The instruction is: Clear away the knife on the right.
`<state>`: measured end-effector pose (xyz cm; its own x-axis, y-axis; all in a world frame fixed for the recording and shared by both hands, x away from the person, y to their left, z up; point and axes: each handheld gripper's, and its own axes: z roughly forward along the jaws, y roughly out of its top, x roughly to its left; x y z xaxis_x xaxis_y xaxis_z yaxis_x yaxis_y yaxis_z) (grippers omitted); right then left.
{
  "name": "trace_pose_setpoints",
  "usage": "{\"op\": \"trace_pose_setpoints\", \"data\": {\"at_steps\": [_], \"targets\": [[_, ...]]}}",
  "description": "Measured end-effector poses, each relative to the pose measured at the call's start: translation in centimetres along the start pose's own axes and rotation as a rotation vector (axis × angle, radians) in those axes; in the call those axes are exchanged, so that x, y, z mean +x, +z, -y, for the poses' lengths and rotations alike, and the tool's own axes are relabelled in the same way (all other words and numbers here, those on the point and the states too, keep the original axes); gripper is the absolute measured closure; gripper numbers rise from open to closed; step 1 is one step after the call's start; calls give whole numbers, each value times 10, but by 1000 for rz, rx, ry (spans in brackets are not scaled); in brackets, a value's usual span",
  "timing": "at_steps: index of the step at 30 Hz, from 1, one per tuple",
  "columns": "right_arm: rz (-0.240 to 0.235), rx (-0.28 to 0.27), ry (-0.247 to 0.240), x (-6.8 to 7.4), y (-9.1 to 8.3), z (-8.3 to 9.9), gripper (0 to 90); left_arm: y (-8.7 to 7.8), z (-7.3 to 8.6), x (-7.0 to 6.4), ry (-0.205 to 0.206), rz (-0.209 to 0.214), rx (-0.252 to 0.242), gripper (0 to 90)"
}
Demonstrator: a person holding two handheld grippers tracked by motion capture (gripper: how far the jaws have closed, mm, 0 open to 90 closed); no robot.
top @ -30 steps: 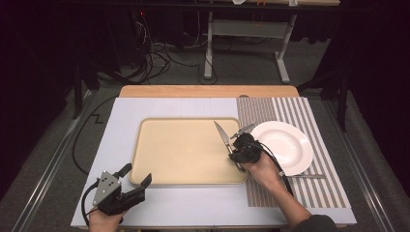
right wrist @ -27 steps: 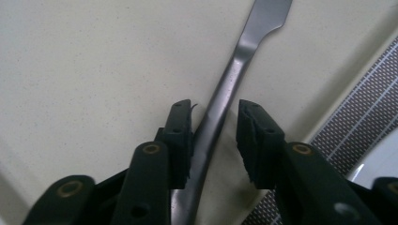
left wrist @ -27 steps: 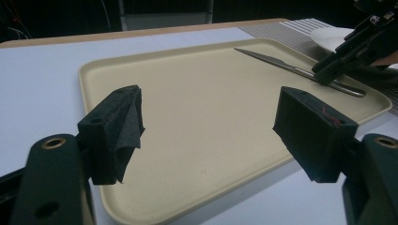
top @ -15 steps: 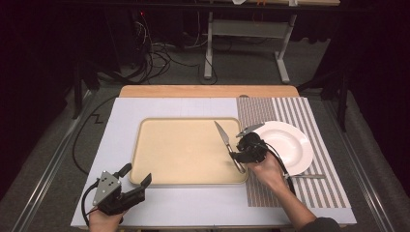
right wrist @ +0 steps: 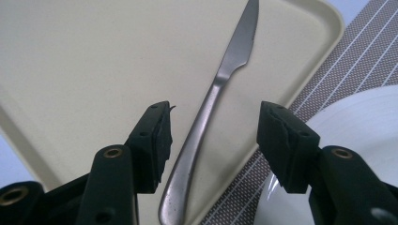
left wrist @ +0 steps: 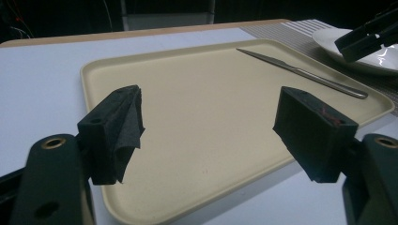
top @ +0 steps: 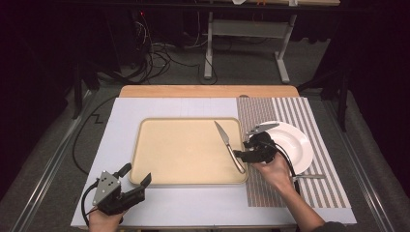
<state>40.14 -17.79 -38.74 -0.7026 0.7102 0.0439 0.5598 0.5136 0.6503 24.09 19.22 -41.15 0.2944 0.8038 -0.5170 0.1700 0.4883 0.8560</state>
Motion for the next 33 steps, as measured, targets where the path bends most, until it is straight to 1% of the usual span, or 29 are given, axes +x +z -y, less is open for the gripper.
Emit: {"op": "trace_pose_setpoints", "data": {"at_steps": [1,2,4,6,7,11,13,14,17,20,22,23,24,28,33], "targets": [[0,0,0,0,0,0,464,0,0,0,0,0,0,249],[-10,-18,-6,-1,-4,2,466,0,0,0,0,-1,0,249],[-17,-28,-8,-2,-8,3,470,0,0,0,0,-1,-2,249],[-17,-34,-10,-2,-10,5,471,0,0,0,1,-1,-1,249],[-21,-48,-5,-2,-12,8,468,0,0,0,1,-2,-1,249],[-19,-59,-8,-3,-16,11,465,0,0,0,2,-2,-1,249],[-12,-64,-10,-4,-18,13,455,0,0,0,1,-2,-3,250],[-12,-81,-11,-5,-21,15,447,0,0,0,1,-3,-3,249],[-5,-90,-1,-6,-26,19,429,0,0,0,2,-2,-2,249],[1,-101,-4,-8,-29,23,416,0,0,0,1,-3,-4,249],[14,-120,2,-11,-34,27,393,0,0,0,2,-4,-2,249],[14,-120,2,-11,-34,27,393,0,0,0,2,-4,-2,249],[26,-129,6,-13,-37,30,383,0,0,0,2,-4,-2,249],[30,-140,20,-17,-40,35,380,0,0,0,1,-6,-4,249],[37,-150,18,-19,-44,38,373,-1,0,1,-2,-8,-7,249]]}}
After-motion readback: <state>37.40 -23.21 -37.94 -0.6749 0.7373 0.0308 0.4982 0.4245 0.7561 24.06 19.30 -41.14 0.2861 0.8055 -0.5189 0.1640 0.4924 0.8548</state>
